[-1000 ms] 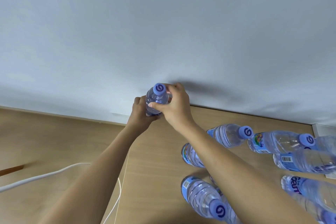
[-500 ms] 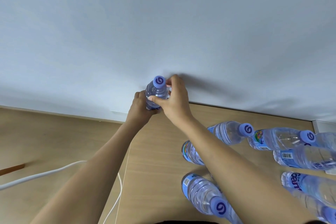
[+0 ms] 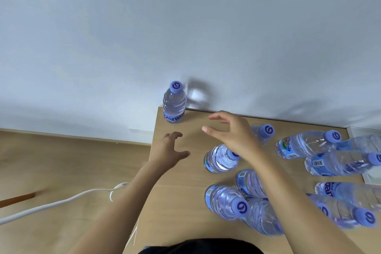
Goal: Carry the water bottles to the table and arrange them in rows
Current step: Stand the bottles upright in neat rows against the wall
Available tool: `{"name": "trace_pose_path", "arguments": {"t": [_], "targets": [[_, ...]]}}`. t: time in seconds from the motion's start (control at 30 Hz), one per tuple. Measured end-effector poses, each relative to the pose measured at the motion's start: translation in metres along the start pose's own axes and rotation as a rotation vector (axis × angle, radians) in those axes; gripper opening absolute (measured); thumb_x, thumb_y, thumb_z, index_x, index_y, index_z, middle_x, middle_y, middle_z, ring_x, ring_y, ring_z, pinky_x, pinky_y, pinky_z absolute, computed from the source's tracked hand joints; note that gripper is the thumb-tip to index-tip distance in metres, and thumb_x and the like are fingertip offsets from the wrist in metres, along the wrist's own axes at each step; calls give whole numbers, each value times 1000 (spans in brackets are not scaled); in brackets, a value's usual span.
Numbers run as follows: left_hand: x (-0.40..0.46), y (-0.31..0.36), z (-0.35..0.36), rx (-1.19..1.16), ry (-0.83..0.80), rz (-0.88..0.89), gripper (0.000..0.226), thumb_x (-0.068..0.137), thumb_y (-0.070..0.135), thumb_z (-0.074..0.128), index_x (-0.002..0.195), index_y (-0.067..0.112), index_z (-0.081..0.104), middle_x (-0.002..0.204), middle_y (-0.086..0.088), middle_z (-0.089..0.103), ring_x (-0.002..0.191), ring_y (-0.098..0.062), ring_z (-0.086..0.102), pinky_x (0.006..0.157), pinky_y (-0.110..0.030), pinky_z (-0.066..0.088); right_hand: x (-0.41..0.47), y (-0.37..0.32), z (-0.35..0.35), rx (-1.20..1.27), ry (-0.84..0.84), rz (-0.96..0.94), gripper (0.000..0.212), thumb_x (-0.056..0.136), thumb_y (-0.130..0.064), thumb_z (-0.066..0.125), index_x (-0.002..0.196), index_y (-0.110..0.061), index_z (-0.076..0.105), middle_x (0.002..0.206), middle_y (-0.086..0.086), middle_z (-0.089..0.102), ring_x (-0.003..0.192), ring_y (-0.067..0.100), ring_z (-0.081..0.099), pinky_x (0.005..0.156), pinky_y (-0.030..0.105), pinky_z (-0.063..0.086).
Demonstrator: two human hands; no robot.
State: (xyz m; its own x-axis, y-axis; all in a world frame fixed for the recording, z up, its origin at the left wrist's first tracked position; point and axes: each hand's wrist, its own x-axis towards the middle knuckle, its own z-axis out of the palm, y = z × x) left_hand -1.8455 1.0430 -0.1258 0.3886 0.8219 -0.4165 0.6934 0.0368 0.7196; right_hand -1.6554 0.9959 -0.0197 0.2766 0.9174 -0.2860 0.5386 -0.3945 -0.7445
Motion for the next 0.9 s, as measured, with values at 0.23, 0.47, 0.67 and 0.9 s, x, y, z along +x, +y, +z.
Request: {"name": "trace_pose_path", "arguments": {"t": [0.23,0.47,0.67,0.9], "targets": [[-17,29,22,-28,-173,132,71,74,15,83,137,19,50,133,-5,52,120,-17,49,86,-19,38,-46,22,-6,163,-19,64,40,71,-42,86,105,-35,68,110,-26,65,112,-10,56,94,16,42],[-23,44,32,3,-283,182,82,71,15,85,142,23,44,138,-5,51,126,-19,48,94,-23,40,-62,40,16,265,117,76,42,66,-27,92,98,-33,65,101,-20,68,91,-12,61,75,4,44],[-30,44,35,-18,-347,175,84,70,12,85,142,27,43,136,6,54,122,-16,48,87,-23,40,-55,40,15,334,156,65,23,79,-29,83,87,-13,69,87,-4,74,82,3,68,73,12,50],[-37,73,7,-65,-361,293,75,63,25,90,129,31,55,119,17,64,110,-1,55,88,-17,41,-47,-3,-36,530,172,0,32,84,-31,77,79,0,69,81,14,73,71,10,66,69,22,53]]}}
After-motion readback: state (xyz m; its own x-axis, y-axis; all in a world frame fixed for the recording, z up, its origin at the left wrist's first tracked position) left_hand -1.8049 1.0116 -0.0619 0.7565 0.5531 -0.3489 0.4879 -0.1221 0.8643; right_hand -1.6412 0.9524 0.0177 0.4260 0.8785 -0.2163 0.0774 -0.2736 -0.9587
